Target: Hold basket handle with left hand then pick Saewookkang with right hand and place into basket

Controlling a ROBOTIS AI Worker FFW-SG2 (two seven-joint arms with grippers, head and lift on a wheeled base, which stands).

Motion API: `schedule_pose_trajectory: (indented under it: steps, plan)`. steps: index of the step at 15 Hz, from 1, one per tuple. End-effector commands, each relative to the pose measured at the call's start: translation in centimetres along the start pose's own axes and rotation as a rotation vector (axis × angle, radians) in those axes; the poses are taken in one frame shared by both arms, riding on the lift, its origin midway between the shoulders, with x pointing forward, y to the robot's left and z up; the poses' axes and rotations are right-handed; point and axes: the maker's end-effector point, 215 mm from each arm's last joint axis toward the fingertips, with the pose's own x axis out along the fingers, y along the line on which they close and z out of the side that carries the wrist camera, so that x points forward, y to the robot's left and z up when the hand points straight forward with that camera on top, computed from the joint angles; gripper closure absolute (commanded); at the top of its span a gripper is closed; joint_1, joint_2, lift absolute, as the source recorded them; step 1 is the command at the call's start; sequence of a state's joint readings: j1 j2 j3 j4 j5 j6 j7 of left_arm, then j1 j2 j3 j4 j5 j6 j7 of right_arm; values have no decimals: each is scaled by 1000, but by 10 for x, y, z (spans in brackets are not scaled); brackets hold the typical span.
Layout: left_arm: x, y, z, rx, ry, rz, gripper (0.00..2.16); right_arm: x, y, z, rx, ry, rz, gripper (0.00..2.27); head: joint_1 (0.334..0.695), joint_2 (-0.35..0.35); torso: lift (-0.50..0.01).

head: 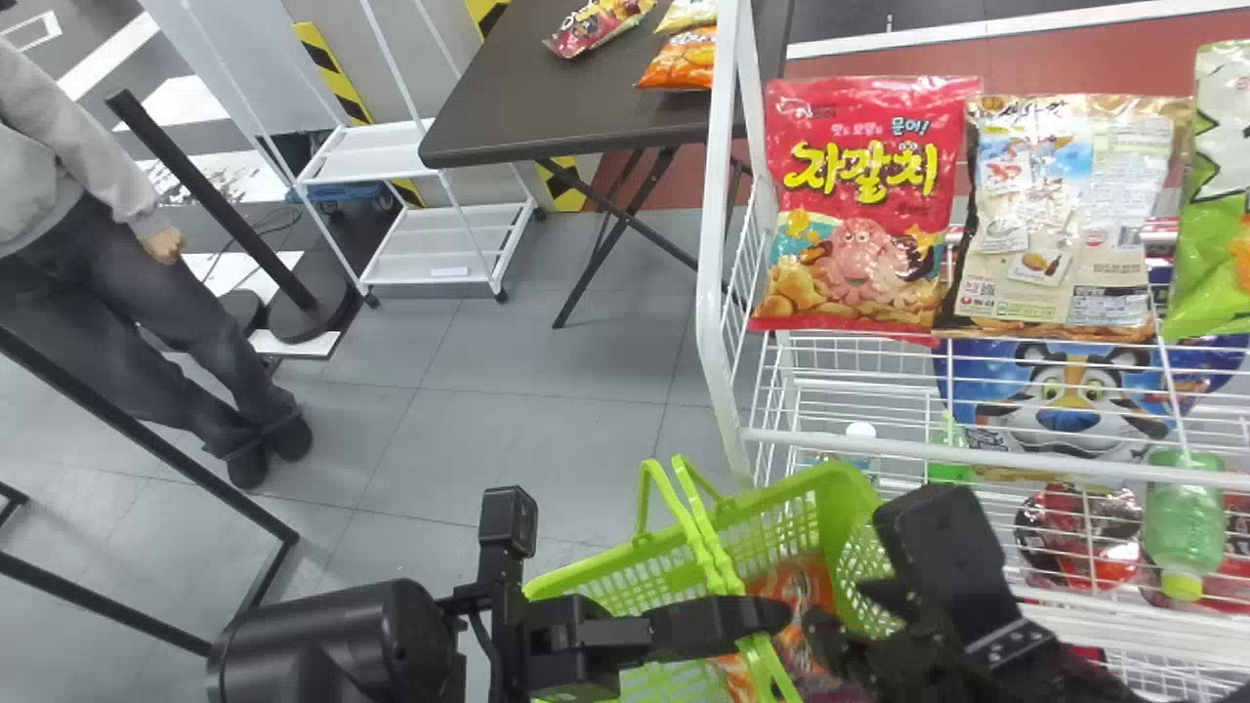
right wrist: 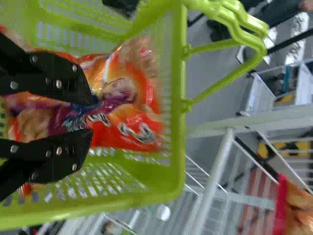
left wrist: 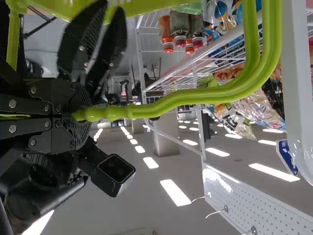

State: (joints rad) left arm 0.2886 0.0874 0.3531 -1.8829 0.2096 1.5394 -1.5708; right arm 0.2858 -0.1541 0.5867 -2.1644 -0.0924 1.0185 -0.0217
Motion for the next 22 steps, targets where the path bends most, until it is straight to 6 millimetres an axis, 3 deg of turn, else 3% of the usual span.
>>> schedule_pose_trajectory:
  steps: [1,2,5,7,9,10,12,15,22]
  plan:
    - [-3,-1,-2,-34,-9,-7,2152,-16,-53,54,-10,-224,-131,39,695,350,-19]
    - [-5,-1,0,-32,-13,-4,2152,-26,-74,69,-7,-306,-172,39,695,336,-19]
    - [-6,-1,1,-34,-17,-5,2152,-67,-143,91,20,-533,-304,39,695,251,-19]
    - [-6,0,4,-36,-18,-7,2152,-88,-186,71,60,-608,-375,39,695,155,-19]
    - [-6,1,3,-39,-19,-7,2152,-111,-212,48,88,-671,-422,39,695,91,-19]
    - [-5,1,4,-39,-18,-8,2152,-120,-219,32,98,-688,-435,39,695,30,-19]
    - [-4,0,5,-38,-16,-11,2152,-128,-225,11,117,-700,-435,39,695,-22,-19]
    - [-2,1,3,-40,-12,-12,2152,-137,-218,-4,118,-724,-431,39,695,-81,-19]
    - [1,1,-1,-44,-7,-14,2152,-152,-219,-21,127,-737,-447,43,695,-114,-19]
